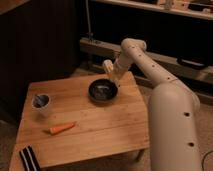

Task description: Place the bottle in the ceramic bowl

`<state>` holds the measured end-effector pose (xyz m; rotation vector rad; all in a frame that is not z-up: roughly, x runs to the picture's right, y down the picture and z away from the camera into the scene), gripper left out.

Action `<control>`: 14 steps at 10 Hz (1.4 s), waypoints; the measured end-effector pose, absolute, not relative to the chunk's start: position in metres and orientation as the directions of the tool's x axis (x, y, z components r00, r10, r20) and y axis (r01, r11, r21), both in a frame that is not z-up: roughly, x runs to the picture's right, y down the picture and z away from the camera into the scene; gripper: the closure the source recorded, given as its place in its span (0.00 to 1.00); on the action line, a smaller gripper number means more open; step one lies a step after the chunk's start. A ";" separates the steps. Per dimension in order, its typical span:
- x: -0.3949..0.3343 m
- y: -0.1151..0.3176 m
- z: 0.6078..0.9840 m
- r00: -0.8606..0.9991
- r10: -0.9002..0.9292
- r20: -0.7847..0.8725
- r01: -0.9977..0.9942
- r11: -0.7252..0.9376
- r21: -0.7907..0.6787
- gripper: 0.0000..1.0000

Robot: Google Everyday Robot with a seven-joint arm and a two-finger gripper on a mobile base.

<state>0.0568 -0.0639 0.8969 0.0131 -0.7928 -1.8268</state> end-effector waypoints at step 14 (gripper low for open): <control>0.003 0.031 0.874 -0.555 -0.747 0.366 0.793 -0.343 0.503 0.20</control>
